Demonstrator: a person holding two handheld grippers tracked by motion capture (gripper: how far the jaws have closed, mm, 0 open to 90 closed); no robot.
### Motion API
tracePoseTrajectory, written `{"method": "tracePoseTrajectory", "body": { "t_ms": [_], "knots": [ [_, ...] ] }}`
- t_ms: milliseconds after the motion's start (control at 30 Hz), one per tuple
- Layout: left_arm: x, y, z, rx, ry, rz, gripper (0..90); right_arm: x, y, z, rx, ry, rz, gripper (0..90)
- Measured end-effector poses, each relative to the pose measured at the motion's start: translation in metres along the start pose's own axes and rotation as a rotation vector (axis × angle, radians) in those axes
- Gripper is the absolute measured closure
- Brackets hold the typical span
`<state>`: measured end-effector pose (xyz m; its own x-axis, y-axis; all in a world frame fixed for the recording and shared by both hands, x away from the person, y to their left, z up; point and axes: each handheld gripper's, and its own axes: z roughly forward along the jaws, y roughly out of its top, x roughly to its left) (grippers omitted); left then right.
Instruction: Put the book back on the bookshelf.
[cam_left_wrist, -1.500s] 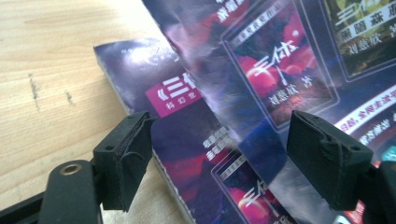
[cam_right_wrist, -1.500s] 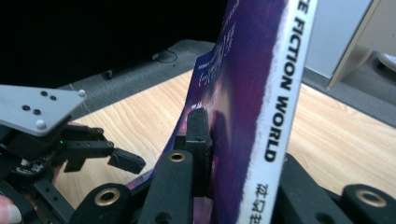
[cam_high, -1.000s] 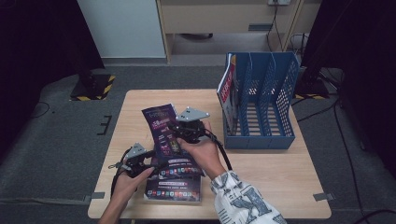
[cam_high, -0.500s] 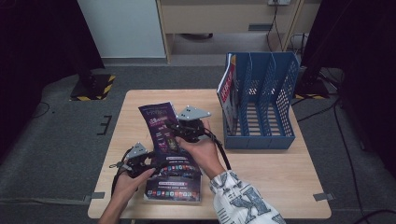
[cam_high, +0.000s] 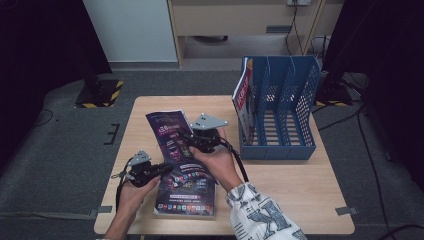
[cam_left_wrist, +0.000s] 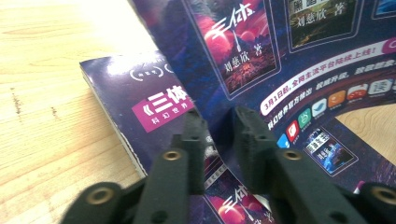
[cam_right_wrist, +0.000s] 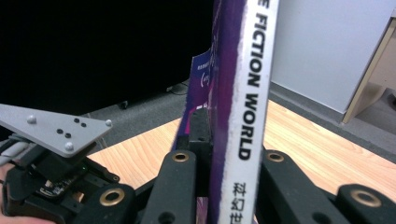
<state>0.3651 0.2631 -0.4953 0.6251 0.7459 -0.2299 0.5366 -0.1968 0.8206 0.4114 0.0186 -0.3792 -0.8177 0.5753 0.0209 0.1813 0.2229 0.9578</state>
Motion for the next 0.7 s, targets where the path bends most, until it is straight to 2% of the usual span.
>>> {"method": "tracePoseTrajectory", "body": {
  "t_ms": [233, 467, 500, 667, 700],
  "knots": [
    [-0.003, 0.002, -0.001, 0.011, 0.023, 0.022, 80.9, -0.005, -0.003, -0.002, 0.003, -0.012, 0.005, 82.6],
    [-0.003, 0.006, -0.006, -0.009, 0.078, 0.051, 81.8, -0.009, -0.003, -0.005, -0.001, -0.013, 0.012, 82.5],
    [-0.003, 0.007, -0.008, -0.012, 0.098, 0.062, 81.8, -0.009, -0.003, -0.005, -0.001, -0.011, 0.011, 82.5],
    [-0.002, 0.008, -0.012, -0.022, 0.129, 0.068, 81.9, -0.009, -0.003, -0.005, -0.006, -0.004, 0.01, 82.4],
    [-0.001, 0.009, -0.015, -0.029, 0.15, 0.073, 82.0, -0.008, -0.004, -0.004, -0.007, -0.002, 0.009, 82.3]
  ]
}}
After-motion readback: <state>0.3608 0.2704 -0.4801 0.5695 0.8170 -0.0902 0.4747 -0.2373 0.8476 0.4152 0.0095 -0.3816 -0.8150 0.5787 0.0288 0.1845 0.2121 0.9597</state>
